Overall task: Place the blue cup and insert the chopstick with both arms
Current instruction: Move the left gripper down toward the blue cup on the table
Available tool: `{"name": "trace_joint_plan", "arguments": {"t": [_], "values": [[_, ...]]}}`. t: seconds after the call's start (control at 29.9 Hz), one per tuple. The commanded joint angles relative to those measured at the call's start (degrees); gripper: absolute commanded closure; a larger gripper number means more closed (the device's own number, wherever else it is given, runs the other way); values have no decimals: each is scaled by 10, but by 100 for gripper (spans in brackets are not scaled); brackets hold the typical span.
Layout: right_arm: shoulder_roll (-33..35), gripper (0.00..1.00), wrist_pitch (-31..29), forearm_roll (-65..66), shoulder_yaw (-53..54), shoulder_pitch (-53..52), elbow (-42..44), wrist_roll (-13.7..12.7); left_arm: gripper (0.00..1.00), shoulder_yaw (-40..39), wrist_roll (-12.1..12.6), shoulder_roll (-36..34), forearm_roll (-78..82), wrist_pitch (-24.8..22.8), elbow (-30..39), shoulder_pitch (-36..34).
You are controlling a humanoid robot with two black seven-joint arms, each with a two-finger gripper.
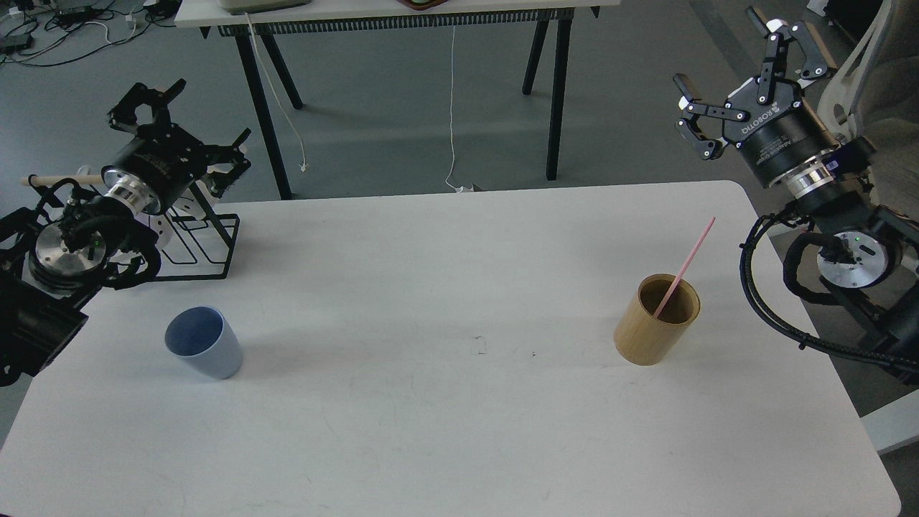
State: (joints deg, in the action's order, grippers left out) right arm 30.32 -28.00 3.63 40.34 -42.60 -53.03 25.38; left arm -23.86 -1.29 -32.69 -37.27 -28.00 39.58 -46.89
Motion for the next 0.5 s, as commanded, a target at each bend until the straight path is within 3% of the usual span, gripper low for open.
{"name": "trace_joint_plan", "arguments": {"t": [0.0, 0.17, 0.3, 0.47], "values": [[-3, 1, 0, 0, 1, 1, 3, -1, 0, -3, 1, 1, 1, 0, 1, -2], [-3, 1, 0, 0, 1, 3, 3, -1, 0, -22, -4, 4, -7, 0, -12, -10], [-3, 1, 0, 0, 1, 3, 4, -1, 0, -76, -26, 31, -9, 0, -57, -14], [-3, 1, 0, 0, 0, 4, 4, -1, 0, -87, -42, 49, -3, 0, -62, -29]]}}
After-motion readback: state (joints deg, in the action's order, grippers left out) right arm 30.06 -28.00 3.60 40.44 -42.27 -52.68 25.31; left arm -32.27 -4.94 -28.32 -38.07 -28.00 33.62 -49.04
